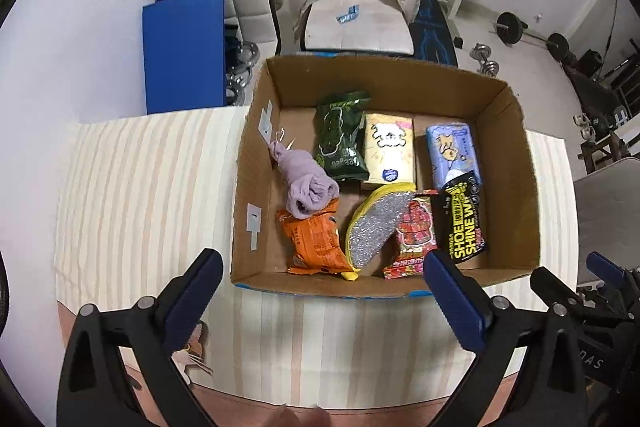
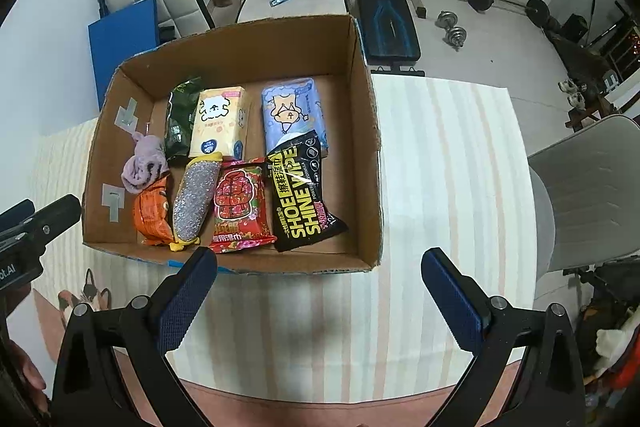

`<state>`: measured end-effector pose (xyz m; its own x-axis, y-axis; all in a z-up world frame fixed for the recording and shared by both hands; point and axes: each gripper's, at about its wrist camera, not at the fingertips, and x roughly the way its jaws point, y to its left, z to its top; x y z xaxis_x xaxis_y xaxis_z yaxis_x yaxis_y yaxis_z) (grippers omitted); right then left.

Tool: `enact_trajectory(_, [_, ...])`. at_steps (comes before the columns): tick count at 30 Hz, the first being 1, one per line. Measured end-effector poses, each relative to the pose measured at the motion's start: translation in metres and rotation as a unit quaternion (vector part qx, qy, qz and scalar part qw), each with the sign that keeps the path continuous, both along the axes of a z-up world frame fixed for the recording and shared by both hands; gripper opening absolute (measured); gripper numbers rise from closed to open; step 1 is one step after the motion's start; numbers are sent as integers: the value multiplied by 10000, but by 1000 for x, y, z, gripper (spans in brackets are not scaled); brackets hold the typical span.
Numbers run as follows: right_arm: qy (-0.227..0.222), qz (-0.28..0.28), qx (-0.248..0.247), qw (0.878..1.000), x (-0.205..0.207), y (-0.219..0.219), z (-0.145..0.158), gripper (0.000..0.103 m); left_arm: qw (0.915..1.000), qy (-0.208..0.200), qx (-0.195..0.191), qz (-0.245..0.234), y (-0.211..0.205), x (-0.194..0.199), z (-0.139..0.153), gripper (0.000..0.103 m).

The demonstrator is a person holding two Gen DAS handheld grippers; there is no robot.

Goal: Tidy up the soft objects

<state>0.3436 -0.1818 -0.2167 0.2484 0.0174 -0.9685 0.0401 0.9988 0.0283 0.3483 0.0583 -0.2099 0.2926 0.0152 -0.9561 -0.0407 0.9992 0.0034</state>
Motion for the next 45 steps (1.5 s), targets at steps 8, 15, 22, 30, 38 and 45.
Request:
enact_trajectory(8, [-523,112,-120,9985,-29,0,54,103,9988,-487,-17,2,-11,-39,52,103])
enact_trajectory(15, [-886,326,-63,9955,-85,4,113,103,9957,-922,-19,43,-11,-93,106,103])
enact_trajectory(22, [-1103,339,127,9932,-139,4,160,103,9929,-1183,-13,117,-6,-148,148,103])
enact_trajectory(30, [-1538,415,226,9870,-194,1,217,103,9897,-1419,-137,119,-8,-197,186,103])
enact_trajectory(38, [-1654,449,296,9848,-229,-3,245,103,9882,-1510,-237,41,-15,-223,209,103])
enact_trajectory(45, [-1795,354,184,9830,-238,-4,252,103,9876,-1564,-137,55,-19,-226,203,103])
